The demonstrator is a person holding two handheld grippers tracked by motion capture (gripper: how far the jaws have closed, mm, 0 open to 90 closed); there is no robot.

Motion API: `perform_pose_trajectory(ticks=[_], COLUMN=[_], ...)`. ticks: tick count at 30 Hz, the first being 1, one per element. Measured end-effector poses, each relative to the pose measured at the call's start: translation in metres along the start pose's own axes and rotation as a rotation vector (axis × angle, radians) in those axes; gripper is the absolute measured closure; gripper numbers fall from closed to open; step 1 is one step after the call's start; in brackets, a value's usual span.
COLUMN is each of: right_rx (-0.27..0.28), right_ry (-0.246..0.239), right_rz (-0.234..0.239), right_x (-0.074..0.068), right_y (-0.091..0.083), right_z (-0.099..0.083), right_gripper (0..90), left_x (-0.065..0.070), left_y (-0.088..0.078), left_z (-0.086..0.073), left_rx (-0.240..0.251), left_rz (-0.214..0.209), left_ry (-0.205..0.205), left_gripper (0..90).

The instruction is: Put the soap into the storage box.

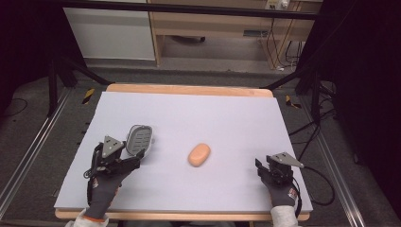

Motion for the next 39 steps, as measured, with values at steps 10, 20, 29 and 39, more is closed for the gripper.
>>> perform_pose_trajectory(ticks=[10, 20, 29, 39], right_rx=[-0.001, 0.000, 0.000, 0.000], right_ry=[-0.001, -0.001, -0.002, -0.004], right_rz=[0.003, -0.003, -0.004, -0.006], right_x=[-0.001, 0.001, 0.001, 0.002], right_y=[-0.001, -0.001, -0.001, -0.001], right_z=[0.000, 0.000, 0.000, 0.000], right_gripper=[56.6, 56.8, 56.9, 56.9], left_x=[0.016, 0.029, 0.040, 0.051], left_y=[0.011, 0.027, 0.038, 0.053], left_z=[0.012, 0.021, 0.029, 0.033], left_rx=[-0.006, -0.013, -0.032, -0.043], left_rz=[-0.027, -0.047, -0.059, -0.072], left_ry=[0.025, 0.034, 0.061, 0.075], left_gripper=[25.2, 25.6, 26.4, 28.0])
Point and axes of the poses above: each handheld gripper's, and its own axes: y roughly forward along the jaws, z roughly out of its top, x roughly to its right, the point moved 10 cm from there along y, roughly forward along the jaws, and after that the axes turned 13 degrees about -z, right-handed, at the moved point
